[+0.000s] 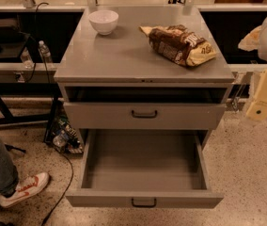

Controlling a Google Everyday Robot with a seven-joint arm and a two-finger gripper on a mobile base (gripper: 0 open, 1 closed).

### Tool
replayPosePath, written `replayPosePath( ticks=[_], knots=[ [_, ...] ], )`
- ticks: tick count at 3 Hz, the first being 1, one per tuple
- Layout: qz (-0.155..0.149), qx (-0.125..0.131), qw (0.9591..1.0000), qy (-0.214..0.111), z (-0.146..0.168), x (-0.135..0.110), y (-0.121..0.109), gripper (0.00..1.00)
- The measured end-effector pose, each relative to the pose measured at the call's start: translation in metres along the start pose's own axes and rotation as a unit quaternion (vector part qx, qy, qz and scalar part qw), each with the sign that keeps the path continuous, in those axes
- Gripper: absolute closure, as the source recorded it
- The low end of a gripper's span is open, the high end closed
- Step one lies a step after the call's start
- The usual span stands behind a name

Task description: Close middle drawer

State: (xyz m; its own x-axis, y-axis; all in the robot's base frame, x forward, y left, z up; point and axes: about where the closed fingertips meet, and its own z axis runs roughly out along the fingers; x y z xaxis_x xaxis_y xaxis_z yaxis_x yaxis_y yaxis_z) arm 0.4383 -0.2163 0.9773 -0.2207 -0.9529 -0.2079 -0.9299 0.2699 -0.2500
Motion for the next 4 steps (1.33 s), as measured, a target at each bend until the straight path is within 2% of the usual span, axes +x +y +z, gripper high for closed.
replayPosePath(
  ticks=[1,2,3,4],
  knots=[
    [0.000,0.000,1.0000,0.000,0.000,0.000,0.000,0.00],
    [0.041,-0.051,0.9978,0.015,0.034,0.014,0.021,0.00],
    [0.117,-0.116,0.9862,0.019,0.095,0.028,0.081,0.00],
    [0.149,-0.169,0.9740,0.021,0.149,0.037,0.133,0.00]
  ],
)
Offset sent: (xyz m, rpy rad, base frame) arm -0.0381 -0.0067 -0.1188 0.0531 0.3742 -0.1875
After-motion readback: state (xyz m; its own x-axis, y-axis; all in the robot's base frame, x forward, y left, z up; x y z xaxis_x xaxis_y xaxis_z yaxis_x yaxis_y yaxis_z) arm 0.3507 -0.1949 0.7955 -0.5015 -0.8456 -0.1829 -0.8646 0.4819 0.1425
